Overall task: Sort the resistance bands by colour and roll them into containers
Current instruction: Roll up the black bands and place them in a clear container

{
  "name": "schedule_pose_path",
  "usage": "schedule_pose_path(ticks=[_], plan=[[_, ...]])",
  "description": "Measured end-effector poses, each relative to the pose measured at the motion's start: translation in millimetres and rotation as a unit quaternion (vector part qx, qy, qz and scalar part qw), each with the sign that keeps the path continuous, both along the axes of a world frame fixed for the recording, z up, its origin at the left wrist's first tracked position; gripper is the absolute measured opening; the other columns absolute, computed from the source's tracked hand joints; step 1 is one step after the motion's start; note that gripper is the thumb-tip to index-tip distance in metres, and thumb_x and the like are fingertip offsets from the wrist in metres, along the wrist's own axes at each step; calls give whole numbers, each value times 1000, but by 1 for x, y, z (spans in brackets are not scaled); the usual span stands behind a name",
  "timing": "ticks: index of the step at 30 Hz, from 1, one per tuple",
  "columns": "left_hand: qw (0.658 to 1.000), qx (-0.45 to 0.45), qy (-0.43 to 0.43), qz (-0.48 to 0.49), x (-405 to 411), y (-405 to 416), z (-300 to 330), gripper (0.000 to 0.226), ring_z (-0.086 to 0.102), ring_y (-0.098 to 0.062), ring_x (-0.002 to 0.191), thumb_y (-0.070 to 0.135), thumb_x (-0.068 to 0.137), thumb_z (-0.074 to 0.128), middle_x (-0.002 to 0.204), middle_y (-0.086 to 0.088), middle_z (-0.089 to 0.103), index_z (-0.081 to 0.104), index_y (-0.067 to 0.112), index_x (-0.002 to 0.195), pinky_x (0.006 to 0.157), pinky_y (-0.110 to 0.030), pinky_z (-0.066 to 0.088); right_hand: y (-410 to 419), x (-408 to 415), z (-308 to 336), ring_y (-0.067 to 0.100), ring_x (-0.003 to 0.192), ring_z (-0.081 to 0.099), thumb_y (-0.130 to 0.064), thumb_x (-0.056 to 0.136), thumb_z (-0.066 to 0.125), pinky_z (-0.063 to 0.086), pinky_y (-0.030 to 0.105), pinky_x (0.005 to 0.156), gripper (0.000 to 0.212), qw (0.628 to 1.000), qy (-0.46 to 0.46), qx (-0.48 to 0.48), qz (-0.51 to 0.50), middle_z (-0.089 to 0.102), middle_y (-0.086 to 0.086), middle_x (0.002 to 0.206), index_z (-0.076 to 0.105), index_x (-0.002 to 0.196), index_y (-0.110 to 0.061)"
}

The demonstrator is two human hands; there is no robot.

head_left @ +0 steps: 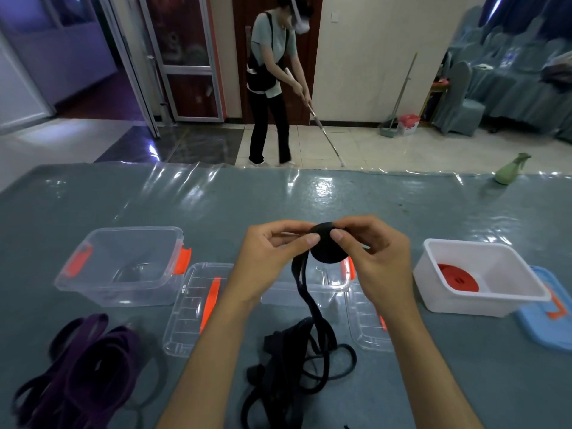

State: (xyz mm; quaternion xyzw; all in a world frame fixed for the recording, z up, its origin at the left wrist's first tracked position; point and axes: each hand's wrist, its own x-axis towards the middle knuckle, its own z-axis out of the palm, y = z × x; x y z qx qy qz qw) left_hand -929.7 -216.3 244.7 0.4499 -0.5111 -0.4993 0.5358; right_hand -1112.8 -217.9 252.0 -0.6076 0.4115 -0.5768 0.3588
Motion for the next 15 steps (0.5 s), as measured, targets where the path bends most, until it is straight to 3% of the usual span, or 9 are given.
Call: schedule_pose_path(ticks=[6,10,15], plan=[[998,-11,-59,-24,8,-3,8,26,77,-19,98,18,77,89,99,-3,81,80,18,101,96,-34,60,0,0,5,13,89,75,-4,91,75,56,19,78,18,1000,9,-15,1,78,-5,89,76,93,-22],[997,35,-51,-36,10,-4,7,28,79,-23,98,14,76,90,97,-7,82,78,13,101,101,-41,58,1,3,4,14,88,76,-4,91,76,57,20,79,16,1000,17,-9,6,78,-5,87,77,92,-20],[994,22,-98,-37,11,-3,14,24,80,-20,93,18,78,91,93,-4,82,79,12,98,97,-37,59,1,-1,4,13,88,76,-4,91,76,57,19,77,13,1000,11,-9,19,79,-2,88,76,92,-16]])
